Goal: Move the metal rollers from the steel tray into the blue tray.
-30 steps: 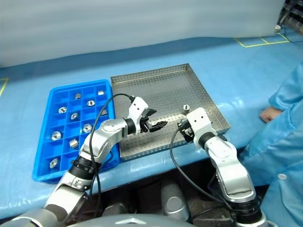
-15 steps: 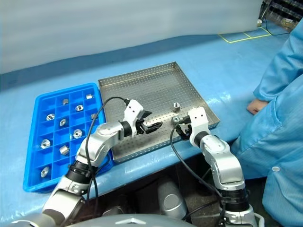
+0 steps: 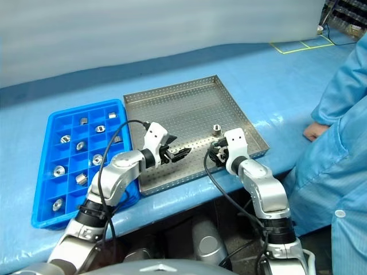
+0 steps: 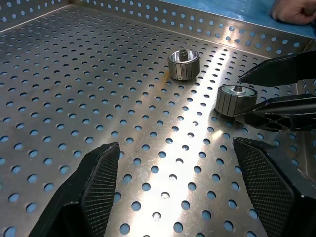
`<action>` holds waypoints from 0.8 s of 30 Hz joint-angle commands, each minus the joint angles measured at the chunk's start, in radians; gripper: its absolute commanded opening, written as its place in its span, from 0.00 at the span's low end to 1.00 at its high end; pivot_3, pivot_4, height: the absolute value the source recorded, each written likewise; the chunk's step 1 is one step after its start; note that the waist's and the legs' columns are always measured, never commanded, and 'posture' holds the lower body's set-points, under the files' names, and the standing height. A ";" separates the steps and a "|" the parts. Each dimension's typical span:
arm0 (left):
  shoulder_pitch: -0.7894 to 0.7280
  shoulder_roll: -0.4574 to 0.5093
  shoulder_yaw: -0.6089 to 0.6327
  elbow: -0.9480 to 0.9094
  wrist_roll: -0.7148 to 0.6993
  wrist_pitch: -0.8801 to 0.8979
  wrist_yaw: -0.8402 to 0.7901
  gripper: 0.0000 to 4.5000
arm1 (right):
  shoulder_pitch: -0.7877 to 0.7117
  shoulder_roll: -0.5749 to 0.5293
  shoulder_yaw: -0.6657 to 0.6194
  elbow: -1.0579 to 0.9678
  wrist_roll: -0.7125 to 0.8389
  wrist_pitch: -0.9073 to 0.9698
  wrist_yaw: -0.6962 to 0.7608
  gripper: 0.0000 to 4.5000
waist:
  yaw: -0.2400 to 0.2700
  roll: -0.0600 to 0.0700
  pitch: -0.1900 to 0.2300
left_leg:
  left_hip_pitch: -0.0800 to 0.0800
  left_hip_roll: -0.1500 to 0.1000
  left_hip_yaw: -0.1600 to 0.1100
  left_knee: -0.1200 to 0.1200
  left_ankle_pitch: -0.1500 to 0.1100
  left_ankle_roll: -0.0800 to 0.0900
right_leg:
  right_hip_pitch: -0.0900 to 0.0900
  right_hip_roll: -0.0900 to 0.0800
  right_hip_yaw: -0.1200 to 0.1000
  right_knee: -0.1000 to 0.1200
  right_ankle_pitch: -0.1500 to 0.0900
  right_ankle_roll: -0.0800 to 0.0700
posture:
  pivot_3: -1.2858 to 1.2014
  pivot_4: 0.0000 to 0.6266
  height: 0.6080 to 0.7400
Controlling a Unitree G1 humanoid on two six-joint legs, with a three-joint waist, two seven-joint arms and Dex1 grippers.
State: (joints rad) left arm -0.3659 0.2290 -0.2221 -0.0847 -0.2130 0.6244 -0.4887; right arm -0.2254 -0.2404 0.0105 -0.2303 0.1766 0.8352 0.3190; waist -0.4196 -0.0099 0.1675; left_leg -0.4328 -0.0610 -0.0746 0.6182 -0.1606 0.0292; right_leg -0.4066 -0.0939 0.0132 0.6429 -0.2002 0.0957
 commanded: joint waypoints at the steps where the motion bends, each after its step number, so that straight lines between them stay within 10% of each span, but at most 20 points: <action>1: 0.005 0.001 0.013 -0.054 -0.001 0.005 0.007 0.89 | -0.022 0.010 0.009 0.005 0.009 -0.027 0.000 0.58 | 0.000 0.000 0.000 | 0.001 0.000 0.000 0.000 0.000 0.000 | 0.000 -0.001 0.000 0.000 0.000 -0.001 | 0.37 0.24 1.00; 4: 0.013 0.006 0.012 -0.061 -0.003 0.009 0.009 0.89 | -0.022 0.008 0.015 -0.002 0.008 -0.032 0.005 0.38 | 0.001 0.000 0.000 | 0.002 0.000 0.000 0.000 0.000 0.000 | 0.001 -0.001 0.000 0.000 -0.002 -0.004 | 0.37 0.24 1.00; 24: 0.147 0.176 0.266 -0.349 -0.120 0.172 0.020 0.89 | -0.114 -0.001 0.195 -0.276 0.090 -0.034 0.128 0.37 | 0.061 0.000 0.000 | 0.001 0.001 -0.001 -0.004 0.000 0.000 | -0.005 0.000 -0.001 0.000 0.000 -0.002 | 0.41 0.24 1.00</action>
State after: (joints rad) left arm -0.2285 0.3887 -0.0118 -0.3583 -0.3156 0.7864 -0.4797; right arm -0.3265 -0.2416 0.1890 -0.4859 0.2535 0.8168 0.4310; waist -0.3582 -0.0096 0.1678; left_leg -0.4315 -0.0601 -0.0753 0.6138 -0.1602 0.0298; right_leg -0.4116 -0.0937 0.0119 0.6430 -0.2004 0.0933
